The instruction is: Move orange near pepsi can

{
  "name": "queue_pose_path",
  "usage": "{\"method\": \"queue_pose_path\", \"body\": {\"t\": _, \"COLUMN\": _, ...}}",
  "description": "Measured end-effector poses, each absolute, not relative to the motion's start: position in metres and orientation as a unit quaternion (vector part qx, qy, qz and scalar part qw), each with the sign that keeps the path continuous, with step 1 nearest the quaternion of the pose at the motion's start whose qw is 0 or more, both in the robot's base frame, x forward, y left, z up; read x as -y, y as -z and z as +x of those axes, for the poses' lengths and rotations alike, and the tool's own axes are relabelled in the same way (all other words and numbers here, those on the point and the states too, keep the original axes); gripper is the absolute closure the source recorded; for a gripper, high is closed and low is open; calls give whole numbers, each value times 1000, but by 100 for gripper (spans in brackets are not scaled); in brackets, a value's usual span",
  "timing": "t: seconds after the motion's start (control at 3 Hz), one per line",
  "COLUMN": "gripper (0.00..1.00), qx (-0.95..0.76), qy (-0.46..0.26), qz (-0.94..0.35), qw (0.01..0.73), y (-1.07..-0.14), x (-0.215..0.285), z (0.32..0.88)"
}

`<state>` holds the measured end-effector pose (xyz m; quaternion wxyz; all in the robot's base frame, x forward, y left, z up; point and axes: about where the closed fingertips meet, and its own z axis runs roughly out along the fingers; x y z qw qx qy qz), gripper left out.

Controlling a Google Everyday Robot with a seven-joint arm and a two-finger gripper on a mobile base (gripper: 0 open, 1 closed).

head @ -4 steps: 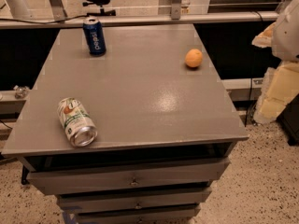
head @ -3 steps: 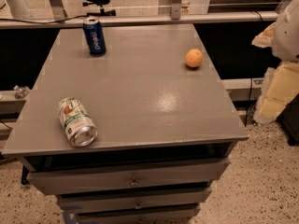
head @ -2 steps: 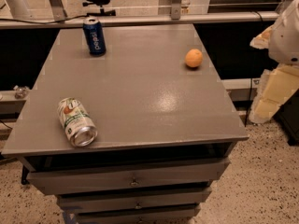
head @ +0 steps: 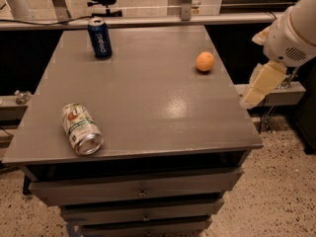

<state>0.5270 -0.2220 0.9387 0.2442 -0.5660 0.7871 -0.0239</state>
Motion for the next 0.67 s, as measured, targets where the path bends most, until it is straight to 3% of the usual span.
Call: {"method": "queue_pose_path", "body": {"t": 0.67, "gripper": 0, "qx": -791, "qy": -29, "qz": -511, "qw": 336, "y": -903, "x": 235, "z": 621}}
